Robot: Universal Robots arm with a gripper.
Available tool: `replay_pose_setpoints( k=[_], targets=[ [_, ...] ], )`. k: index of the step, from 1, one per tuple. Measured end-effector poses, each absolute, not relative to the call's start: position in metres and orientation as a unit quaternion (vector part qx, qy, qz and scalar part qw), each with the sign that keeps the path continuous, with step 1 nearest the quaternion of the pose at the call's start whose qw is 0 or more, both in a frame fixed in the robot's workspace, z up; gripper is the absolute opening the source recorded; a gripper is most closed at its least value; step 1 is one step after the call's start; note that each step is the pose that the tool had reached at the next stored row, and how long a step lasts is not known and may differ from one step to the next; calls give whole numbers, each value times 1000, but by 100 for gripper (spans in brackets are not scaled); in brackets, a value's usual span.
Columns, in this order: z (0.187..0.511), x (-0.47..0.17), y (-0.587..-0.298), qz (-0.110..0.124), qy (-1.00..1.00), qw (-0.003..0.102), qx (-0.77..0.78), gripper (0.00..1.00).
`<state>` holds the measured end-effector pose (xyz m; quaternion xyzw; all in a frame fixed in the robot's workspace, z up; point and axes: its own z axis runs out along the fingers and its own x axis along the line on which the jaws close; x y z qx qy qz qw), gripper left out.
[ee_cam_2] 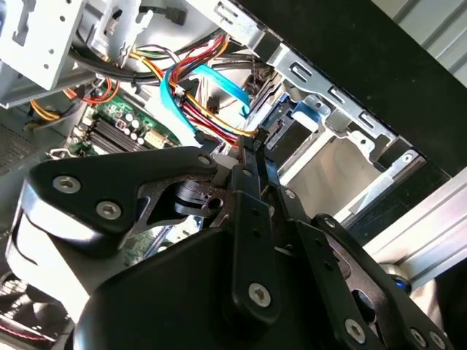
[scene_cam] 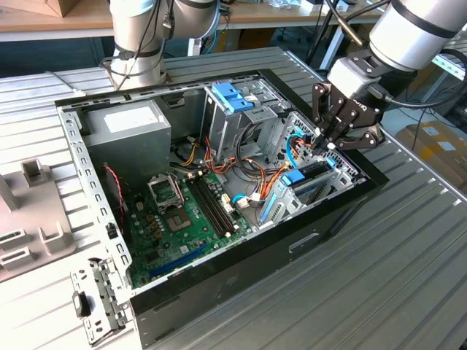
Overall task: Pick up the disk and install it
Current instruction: 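Insert the first disk wire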
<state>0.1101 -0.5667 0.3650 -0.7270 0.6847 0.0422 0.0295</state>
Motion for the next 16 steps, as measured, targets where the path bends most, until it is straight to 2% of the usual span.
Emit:
replay_pose_setpoints(
  k=[16],
  targets=[
    [358,109,-567,39,732,31,-679,17]
  ],
)
